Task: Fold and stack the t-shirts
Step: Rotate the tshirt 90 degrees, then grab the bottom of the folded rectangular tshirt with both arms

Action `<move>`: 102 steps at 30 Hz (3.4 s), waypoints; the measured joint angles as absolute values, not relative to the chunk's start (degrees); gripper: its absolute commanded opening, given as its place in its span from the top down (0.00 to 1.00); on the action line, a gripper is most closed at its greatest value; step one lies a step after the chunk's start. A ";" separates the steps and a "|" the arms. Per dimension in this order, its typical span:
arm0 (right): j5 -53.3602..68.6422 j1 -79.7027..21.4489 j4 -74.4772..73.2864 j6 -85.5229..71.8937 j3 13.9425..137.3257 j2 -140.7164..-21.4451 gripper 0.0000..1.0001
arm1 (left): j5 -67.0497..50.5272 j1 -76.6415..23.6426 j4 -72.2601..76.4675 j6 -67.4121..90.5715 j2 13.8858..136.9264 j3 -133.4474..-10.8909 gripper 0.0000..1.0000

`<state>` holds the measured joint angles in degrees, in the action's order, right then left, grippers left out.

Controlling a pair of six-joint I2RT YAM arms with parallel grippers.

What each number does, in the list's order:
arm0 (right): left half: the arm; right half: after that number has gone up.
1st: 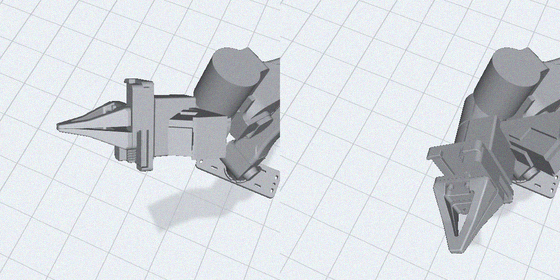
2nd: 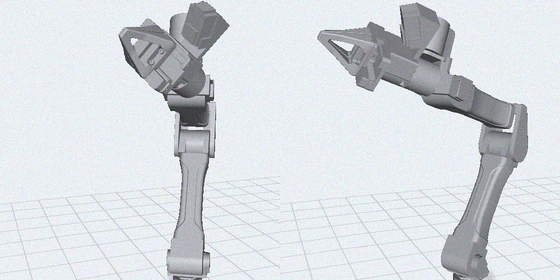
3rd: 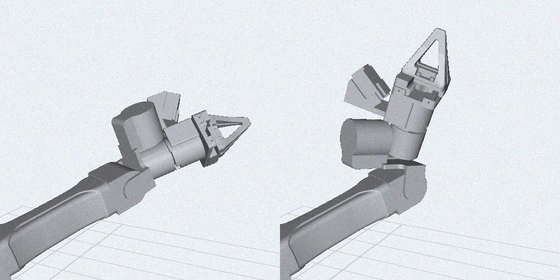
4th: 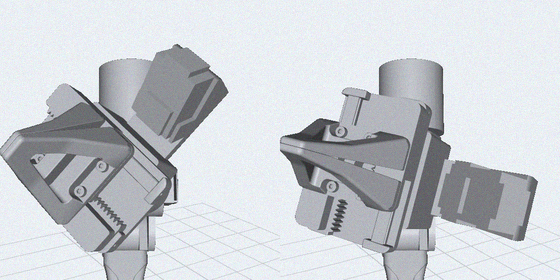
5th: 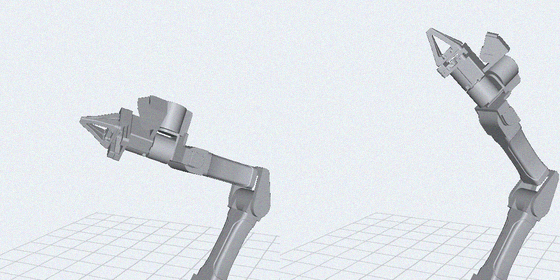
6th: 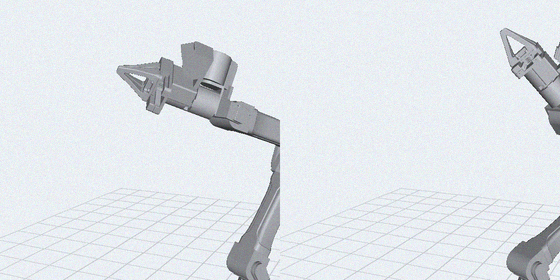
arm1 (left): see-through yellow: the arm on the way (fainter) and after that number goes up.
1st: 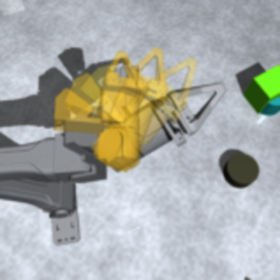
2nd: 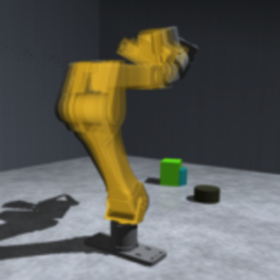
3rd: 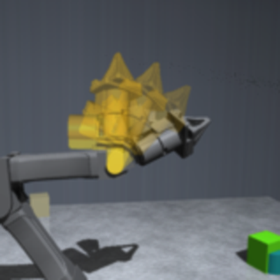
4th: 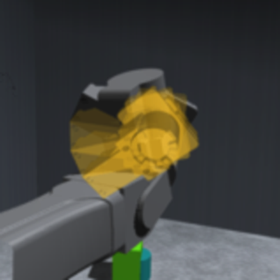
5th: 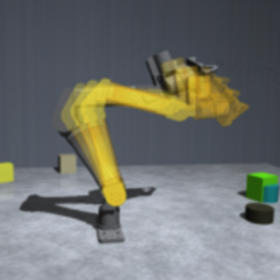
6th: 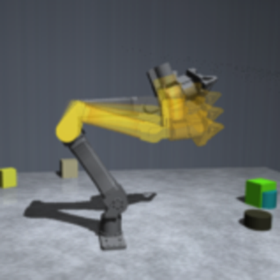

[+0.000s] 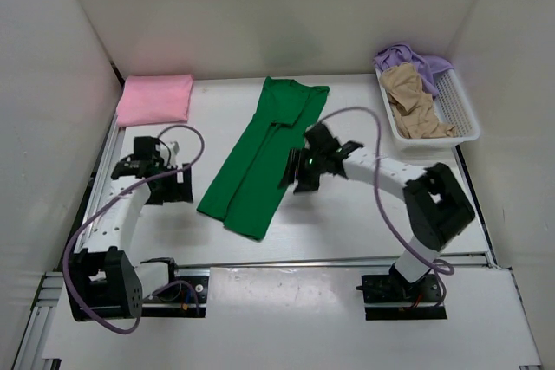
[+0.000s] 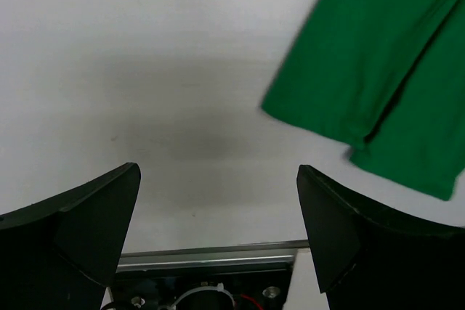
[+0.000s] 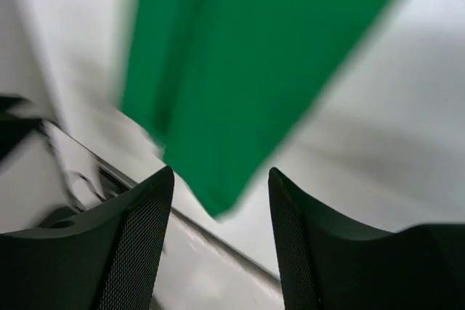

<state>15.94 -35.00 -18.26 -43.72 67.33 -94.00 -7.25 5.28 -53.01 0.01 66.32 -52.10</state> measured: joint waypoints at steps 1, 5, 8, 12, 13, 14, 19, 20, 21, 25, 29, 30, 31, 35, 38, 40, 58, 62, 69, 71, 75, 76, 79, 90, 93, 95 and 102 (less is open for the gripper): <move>16.03 -37.45 -18.76 -45.06 63.77 -95.26 0.41 | -5.87 3.57 -51.99 0.03 66.17 -49.30 0.00; 17.32 -44.80 -20.49 -49.10 56.75 -99.46 0.41 | -1.34 -2.02 -49.34 0.01 66.92 -42.15 0.00; 18.35 -46.13 -18.50 -51.90 56.55 -99.68 0.41 | 0.93 -3.75 -47.46 -0.01 69.47 -41.30 0.00; 18.02 -46.59 -14.39 -55.33 54.96 -99.13 0.41 | 2.66 -3.77 -46.06 0.01 70.35 -42.41 0.00; 17.82 -46.70 -14.00 -56.01 54.13 -98.67 0.41 | 3.20 -3.77 -45.93 0.01 70.30 -43.31 0.00; 17.41 -46.74 -13.98 -56.82 53.25 -98.13 0.41 | 3.79 -3.75 -45.87 0.01 70.24 -44.45 0.00; 13.58 -46.85 -16.71 -61.04 50.11 -93.06 0.42 | 6.92 -2.02 -46.39 -0.01 66.78 -49.36 0.00; 12.49 -46.85 -17.32 -61.71 49.56 -91.29 0.42 | 7.33 -1.02 -46.70 0.01 65.39 -49.93 0.00; 11.14 -46.85 -17.93 -62.63 49.28 -89.47 0.42 | 7.86 -0.10 -47.18 -0.01 63.66 -50.26 0.00; 7.40 -47.86 -18.13 -66.76 49.52 -85.97 0.42 | 10.02 1.78 -50.39 -0.01 56.45 -49.23 0.00; 6.15 -52.60 -17.37 -72.36 52.01 -91.68 0.46 | 12.93 1.83 -56.49 -0.01 49.60 -45.58 0.00; 6.09 -53.95 -16.69 -73.89 52.18 -93.38 0.46 | 13.13 1.98 -58.08 -0.03 48.16 -45.25 0.00; 5.74 -55.09 -16.51 -75.31 52.21 -94.63 0.47 | 13.23 2.20 -59.64 -0.03 46.78 -45.21 0.00; 4.01 -59.22 -16.71 -82.89 52.29 -97.14 0.51 | 13.08 2.92 -64.03 -0.01 44.01 -46.04 0.00; 3.22 -61.01 -13.54 -88.12 50.83 -97.06 0.51 | 12.97 2.94 -66.28 -0.01 44.84 -47.83 0.00; 3.09 -61.67 -11.09 -90.37 50.02 -97.08 0.52 | 12.51 2.94 -66.81 -0.01 45.23 -48.62 0.00; 3.51 -61.91 -4.75 -92.49 38.76 -90.26 1.00 | 6.44 -3.68 -61.23 0.01 52.12 -43.94 0.00; 2.07 -61.95 -9.76 -88.44 31.18 -79.68 0.86 | 5.69 -14.55 -58.76 0.01 55.77 -44.12 0.00; -2.24 -61.78 -19.51 -77.58 29.69 -69.54 0.53 | 1.37 -32.62 -54.08 -0.05 63.24 -50.13 0.03; -3.40 -61.78 -21.34 -74.85 30.02 -67.61 0.53 | -0.58 -34.02 -51.18 -0.12 61.10 -50.24 0.01; -4.16 -61.73 -21.74 -72.86 29.95 -64.20 0.51 | -5.67 -34.33 -45.34 0.05 56.03 -50.06 0.03; -4.16 -61.73 -21.10 -72.90 29.71 -63.75 0.51 | -6.07 -34.98 -44.51 0.01 56.12 -50.09 0.05; -4.25 -61.73 -18.85 -73.45 28.62 -63.46 0.51 | -8.03 -36.05 -45.12 -0.03 65.17 -51.75 0.08; -4.10 -63.90 -13.41 -75.61 28.03 -69.36 0.50 | -16.56 -26.68 -49.08 0.10 86.98 -46.72 0.23; -3.09 -64.29 -11.64 -76.40 28.10 -71.20 0.50 | -19.20 -26.55 -49.52 0.21 86.15 -44.88 0.26; -2.55 -64.49 -10.39 -76.55 28.34 -72.16 0.53 | -20.88 -26.39 -49.52 0.27 85.76 -44.07 0.31; -1.28 -64.69 -8.91 -76.40 29.39 -75.18 0.74 | -23.51 -26.33 -48.75 0.51 90.02 -46.35 0.51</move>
